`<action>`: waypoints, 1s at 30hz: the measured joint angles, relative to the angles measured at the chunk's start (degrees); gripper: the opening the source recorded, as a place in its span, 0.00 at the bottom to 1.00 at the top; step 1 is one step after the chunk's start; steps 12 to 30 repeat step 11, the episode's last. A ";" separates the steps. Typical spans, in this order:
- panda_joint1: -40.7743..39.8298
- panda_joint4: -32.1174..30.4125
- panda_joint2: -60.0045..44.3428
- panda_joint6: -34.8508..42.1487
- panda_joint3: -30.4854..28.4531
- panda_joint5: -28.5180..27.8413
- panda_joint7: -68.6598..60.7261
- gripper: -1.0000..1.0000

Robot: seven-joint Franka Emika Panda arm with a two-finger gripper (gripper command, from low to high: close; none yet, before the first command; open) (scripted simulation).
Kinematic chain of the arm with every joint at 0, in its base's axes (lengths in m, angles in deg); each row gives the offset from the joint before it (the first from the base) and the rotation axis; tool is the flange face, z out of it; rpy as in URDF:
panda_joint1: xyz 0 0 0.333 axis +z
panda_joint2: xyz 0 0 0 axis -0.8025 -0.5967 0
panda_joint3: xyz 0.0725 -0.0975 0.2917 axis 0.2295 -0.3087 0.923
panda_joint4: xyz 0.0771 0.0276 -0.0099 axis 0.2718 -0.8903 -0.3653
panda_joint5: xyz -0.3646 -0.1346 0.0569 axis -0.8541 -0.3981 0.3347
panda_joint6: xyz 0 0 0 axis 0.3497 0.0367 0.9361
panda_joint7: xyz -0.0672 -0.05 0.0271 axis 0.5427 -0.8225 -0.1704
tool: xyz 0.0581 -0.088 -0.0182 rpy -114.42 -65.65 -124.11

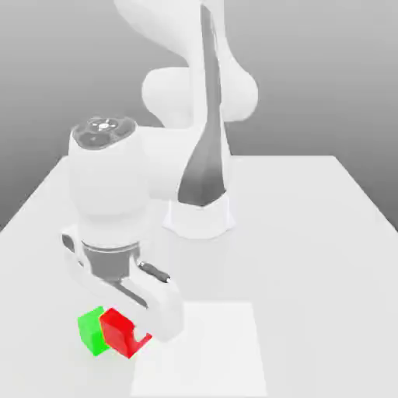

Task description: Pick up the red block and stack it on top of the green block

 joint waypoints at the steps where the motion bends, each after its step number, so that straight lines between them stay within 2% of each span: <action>1: -1.42 -1.82 2.03 0.18 -0.70 0.03 0.58 0.00; 4: -7.78 -4.60 2.38 -2.29 -0.16 0.20 1.42 0.00; 7: -5.95 -4.71 -2.98 -7.74 1.04 0.33 1.47 0.00; 8: -5.95 -4.66 -4.86 -9.58 1.17 0.44 1.38 1.00; 30: -5.95 -4.66 -4.86 -9.59 1.17 0.44 1.39 1.00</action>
